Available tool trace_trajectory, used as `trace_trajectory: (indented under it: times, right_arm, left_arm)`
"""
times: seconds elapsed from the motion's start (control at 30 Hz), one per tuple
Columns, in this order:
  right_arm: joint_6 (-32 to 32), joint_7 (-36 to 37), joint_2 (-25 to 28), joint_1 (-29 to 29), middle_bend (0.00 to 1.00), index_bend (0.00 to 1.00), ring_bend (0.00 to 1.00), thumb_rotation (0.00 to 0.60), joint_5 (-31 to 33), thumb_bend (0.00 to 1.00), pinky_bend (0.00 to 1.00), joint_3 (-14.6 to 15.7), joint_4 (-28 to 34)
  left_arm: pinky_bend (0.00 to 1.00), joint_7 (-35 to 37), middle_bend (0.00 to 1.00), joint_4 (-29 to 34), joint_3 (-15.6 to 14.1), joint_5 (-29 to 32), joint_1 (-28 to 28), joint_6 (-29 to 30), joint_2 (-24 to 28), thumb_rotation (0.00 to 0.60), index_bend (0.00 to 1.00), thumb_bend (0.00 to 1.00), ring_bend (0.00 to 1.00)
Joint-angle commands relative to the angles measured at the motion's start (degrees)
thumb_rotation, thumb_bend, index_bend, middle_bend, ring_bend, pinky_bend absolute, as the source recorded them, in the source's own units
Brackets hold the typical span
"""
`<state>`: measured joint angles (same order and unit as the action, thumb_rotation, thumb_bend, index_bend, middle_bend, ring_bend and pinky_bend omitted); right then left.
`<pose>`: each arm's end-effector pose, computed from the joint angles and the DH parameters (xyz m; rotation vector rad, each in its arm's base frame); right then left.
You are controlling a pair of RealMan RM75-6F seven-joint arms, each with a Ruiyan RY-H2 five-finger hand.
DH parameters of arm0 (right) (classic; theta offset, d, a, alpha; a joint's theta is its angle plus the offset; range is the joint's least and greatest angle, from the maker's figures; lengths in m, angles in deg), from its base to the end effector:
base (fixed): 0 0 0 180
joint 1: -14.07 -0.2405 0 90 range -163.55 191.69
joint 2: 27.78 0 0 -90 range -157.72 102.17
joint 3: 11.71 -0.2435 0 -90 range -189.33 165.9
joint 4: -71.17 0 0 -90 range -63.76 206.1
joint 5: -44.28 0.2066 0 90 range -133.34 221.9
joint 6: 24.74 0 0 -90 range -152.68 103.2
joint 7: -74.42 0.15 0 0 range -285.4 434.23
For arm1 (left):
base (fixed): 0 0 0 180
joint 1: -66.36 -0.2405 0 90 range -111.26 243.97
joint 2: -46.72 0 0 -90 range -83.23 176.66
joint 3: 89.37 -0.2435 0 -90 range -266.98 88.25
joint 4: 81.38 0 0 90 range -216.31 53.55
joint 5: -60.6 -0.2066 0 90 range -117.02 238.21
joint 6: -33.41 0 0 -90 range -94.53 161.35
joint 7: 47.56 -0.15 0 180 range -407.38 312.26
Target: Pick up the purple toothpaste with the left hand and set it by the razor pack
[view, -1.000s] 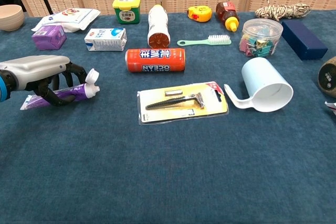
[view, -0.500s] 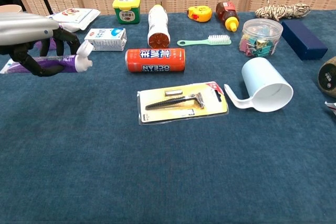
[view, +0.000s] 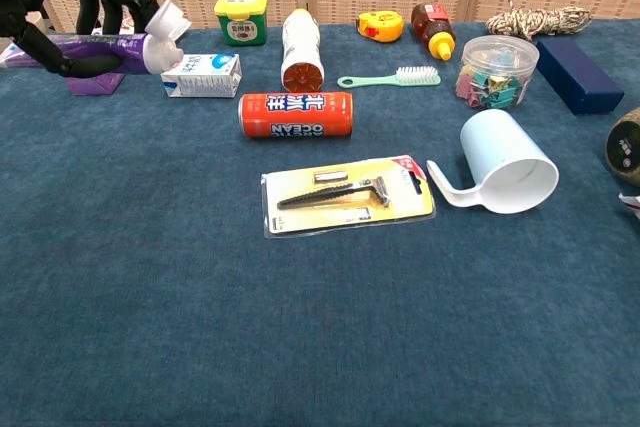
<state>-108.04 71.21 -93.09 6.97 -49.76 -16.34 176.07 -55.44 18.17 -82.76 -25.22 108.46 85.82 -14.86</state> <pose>-0.2214 -0.1942 0.1311 1.4869 -0.9440 1.1645 -0.1293 0.3213 0.0908 -2.1214 -0.6194 -0.9289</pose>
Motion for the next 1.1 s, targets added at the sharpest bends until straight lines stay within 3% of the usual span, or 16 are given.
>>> trace_trajectory:
  times: [0.03,0.37,0.67,1.1]
  right_arm:
    - [3.05,2.44,0.16,-3.14,0.13,0.14,0.09,0.6,-1.6,0.15,0.12,-0.72,1.3]
    - [7.93,6.24,-1.07,-9.23,0.12,0.17,0.07,0.6,-4.22,0.15,0.11,-1.53,3.31]
    - [12.36,4.62,-2.93,-13.49,0.02,0.18,0.0,0.6,-4.38,0.15,0.01,-1.48,3.63]
    - [14.5,1.75,-5.94,-16.26,0.0,0.08,0.0,0.6,-2.52,0.15,0.0,-1.23,2.52]
  left_arm:
    - [0.54,0.9,0.44,0.69,0.89,-0.87,1.81,-1.5,0.98,0.6,0.52,0.89,0.47]
    - [0.54,2.02,0.44,2.42,2.72,-0.09,7.23,-7.13,1.25,0.6,0.53,0.89,0.47]
    - [0.54,0.4,0.44,3.46,4.13,5.05,12.11,-13.57,0.83,0.6,0.53,0.89,0.46]
    - [0.54,-4.75,0.44,3.95,4.67,14.55,19.1,-21.02,0.69,0.6,0.53,0.89,0.46]
